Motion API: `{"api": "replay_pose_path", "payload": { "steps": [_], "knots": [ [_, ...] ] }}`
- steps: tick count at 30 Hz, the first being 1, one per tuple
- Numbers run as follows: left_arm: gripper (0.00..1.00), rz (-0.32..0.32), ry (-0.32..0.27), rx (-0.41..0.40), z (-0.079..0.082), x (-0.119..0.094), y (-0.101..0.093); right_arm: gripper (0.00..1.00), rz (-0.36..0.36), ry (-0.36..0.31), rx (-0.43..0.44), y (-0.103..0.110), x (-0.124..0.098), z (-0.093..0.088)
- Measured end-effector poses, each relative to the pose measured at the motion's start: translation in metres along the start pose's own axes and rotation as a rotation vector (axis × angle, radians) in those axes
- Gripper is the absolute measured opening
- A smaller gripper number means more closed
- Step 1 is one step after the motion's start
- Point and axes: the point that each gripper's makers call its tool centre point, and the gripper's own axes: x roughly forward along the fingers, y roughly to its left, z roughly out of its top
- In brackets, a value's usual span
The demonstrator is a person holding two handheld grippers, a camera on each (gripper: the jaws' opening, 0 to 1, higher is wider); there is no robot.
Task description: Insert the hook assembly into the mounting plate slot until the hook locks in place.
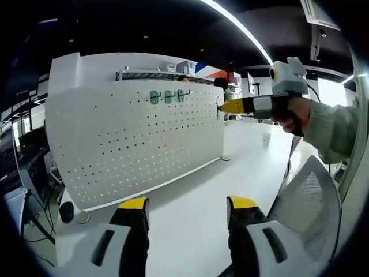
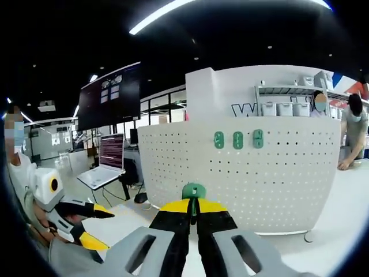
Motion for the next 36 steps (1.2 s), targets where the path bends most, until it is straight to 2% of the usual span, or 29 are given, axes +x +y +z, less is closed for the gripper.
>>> {"api": "replay_pose_path", "payload": {
  "steps": [9, 14, 16, 18, 31, 36],
  "knots": [
    [0.57, 0.008, 0.032, -0.010, -0.011, -0.001, 0.003, 0.00, -0.101, -0.036, -0.026, -0.046, 0.007, 0.019],
    [0.56, 0.024, 0.037, -0.008, -0.012, -0.002, 0.008, 0.00, -0.151, -0.049, -0.075, -0.068, 0.015, 0.031],
    [0.56, 0.030, 0.037, -0.010, -0.012, -0.002, 0.010, 0.00, -0.162, -0.056, -0.063, -0.076, 0.018, 0.035],
    [0.56, 0.033, 0.038, -0.012, -0.013, -0.001, 0.012, 0.00, -0.193, -0.058, -0.106, -0.087, 0.022, 0.040],
    [0.56, 0.046, 0.048, -0.020, -0.017, 0.005, 0.023, 0.00, -0.283, -0.068, -0.135, -0.128, 0.049, 0.055],
    [0.56, 0.046, 0.050, -0.023, -0.018, 0.009, 0.026, 0.00, -0.305, -0.057, -0.128, -0.141, 0.061, 0.053]
  ]
}}
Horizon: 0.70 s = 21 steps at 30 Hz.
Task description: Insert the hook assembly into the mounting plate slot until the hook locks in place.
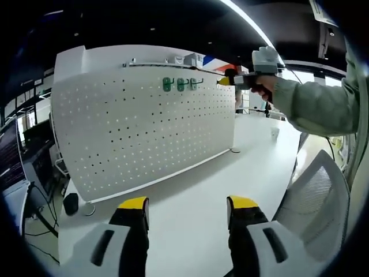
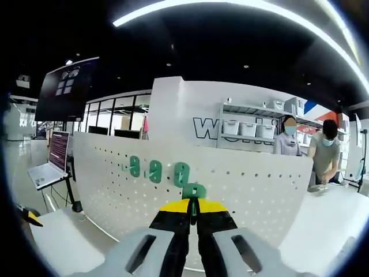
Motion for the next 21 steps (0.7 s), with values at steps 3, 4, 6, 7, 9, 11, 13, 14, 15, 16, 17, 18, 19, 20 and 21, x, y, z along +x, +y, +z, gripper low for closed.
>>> {"api": "replay_pose_path", "payload": {
  "steps": [3, 4, 6, 7, 9, 11, 13, 14, 15, 16, 17, 18, 19, 20, 21],
  "knots": [
    [0.56, 0.002, 0.005, -0.004, -0.002, 0.002, 0.002, 0.00, -0.012, 0.001, 0.001, -0.004, 0.007, 0.000],
    [0.56, 0.003, 0.006, -0.006, -0.003, 0.002, 0.003, 0.00, -0.017, 0.003, 0.001, -0.006, 0.010, 0.000],
    [0.56, 0.003, 0.010, -0.008, -0.005, 0.003, 0.003, 0.00, -0.027, 0.006, 0.010, -0.010, 0.017, 0.001],
    [0.56, 0.003, 0.011, -0.009, -0.005, 0.003, 0.003, 0.00, -0.028, 0.007, 0.009, -0.011, 0.018, 0.001],
    [0.56, 0.002, 0.013, -0.011, -0.006, 0.003, 0.004, 0.00, -0.039, 0.005, 0.017, -0.015, 0.024, 0.003],
    [0.56, 0.000, 0.014, -0.012, -0.007, 0.004, 0.004, 0.00, -0.047, 0.005, 0.021, -0.019, 0.029, 0.004],
    [0.56, -0.001, 0.017, -0.011, -0.007, 0.004, 0.005, 0.00, -0.053, 0.007, 0.030, -0.023, 0.034, 0.005],
    [0.56, 0.000, 0.018, -0.009, -0.007, 0.004, 0.005, 0.00, -0.058, 0.005, 0.032, -0.024, 0.037, 0.006],
    [0.56, 0.000, 0.018, -0.008, -0.007, 0.004, 0.005, 0.00, -0.063, 0.005, 0.030, -0.026, 0.038, 0.007],
    [0.56, 0.001, 0.018, -0.009, -0.007, 0.004, 0.006, 0.00, -0.067, 0.003, 0.030, -0.027, 0.039, 0.008],
    [0.56, 0.001, 0.018, -0.009, -0.007, 0.004, 0.006, 0.00, -0.072, 0.003, 0.029, -0.028, 0.041, 0.008],
    [0.56, 0.003, 0.019, -0.009, -0.007, 0.004, 0.007, 0.00, -0.073, 0.002, 0.030, -0.028, 0.042, 0.008],
    [0.56, 0.003, 0.020, -0.009, -0.007, 0.004, 0.008, 0.00, -0.073, 0.004, 0.031, -0.029, 0.045, 0.008],
    [0.56, 0.003, 0.021, -0.014, -0.008, 0.004, 0.009, 0.00, -0.073, 0.005, 0.030, -0.029, 0.046, 0.008],
    [0.56, 0.002, 0.021, -0.017, -0.008, 0.004, 0.009, 0.00, -0.075, 0.011, 0.026, -0.029, 0.048, 0.007]
  ]
}}
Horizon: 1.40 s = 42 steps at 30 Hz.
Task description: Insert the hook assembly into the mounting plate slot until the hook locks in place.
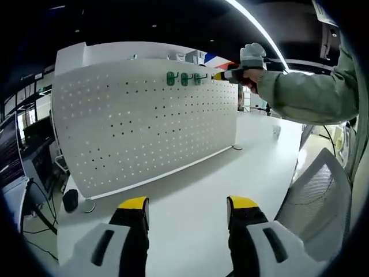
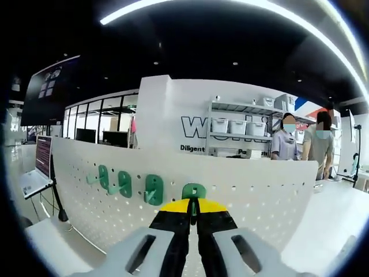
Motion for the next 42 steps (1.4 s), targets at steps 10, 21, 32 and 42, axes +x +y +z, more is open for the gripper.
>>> {"api": "replay_pose_path", "payload": {
  "steps": [10, 21, 32, 42],
  "knots": [
    [0.56, 0.006, -0.002, -0.006, -0.001, 0.000, 0.003, 0.00, -0.005, 0.016, 0.006, 0.001, 0.012, -0.002],
    [0.56, 0.011, 0.001, -0.009, -0.004, 0.000, 0.006, 0.00, -0.016, 0.033, 0.004, 0.001, 0.015, -0.004],
    [0.56, 0.010, 0.000, -0.011, -0.004, 0.000, 0.007, 0.00, -0.019, 0.035, -0.004, 0.002, 0.017, -0.003],
    [0.56, 0.013, -0.003, -0.015, -0.005, 0.000, 0.008, 0.01, -0.023, 0.044, 0.003, 0.002, 0.019, -0.007]
  ]
}}
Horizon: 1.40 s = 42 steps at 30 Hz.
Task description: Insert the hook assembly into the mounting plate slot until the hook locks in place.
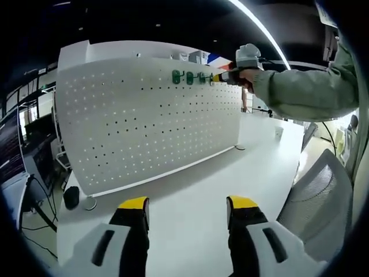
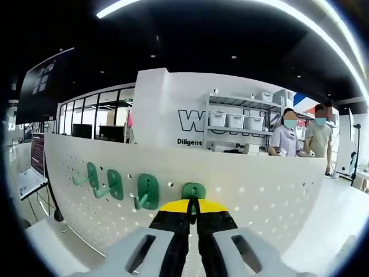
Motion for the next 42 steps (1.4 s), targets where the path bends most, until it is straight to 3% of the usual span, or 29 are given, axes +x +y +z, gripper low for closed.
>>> {"api": "replay_pose_path", "payload": {
  "steps": [24, 30, 42],
  "knots": [
    [0.56, -0.001, -0.002, 0.000, 0.001, 0.000, 0.001, 0.06, 0.000, 0.016, 0.018, 0.001, -0.010, -0.014],
    [0.56, -0.001, -0.004, 0.004, 0.002, -0.002, 0.000, 0.12, 0.002, 0.020, 0.016, 0.001, -0.025, -0.023],
    [0.56, -0.017, -0.019, 0.027, 0.009, -0.005, -0.011, 0.19, 0.041, 0.091, 0.046, 0.015, -0.084, -0.073]
  ]
}}
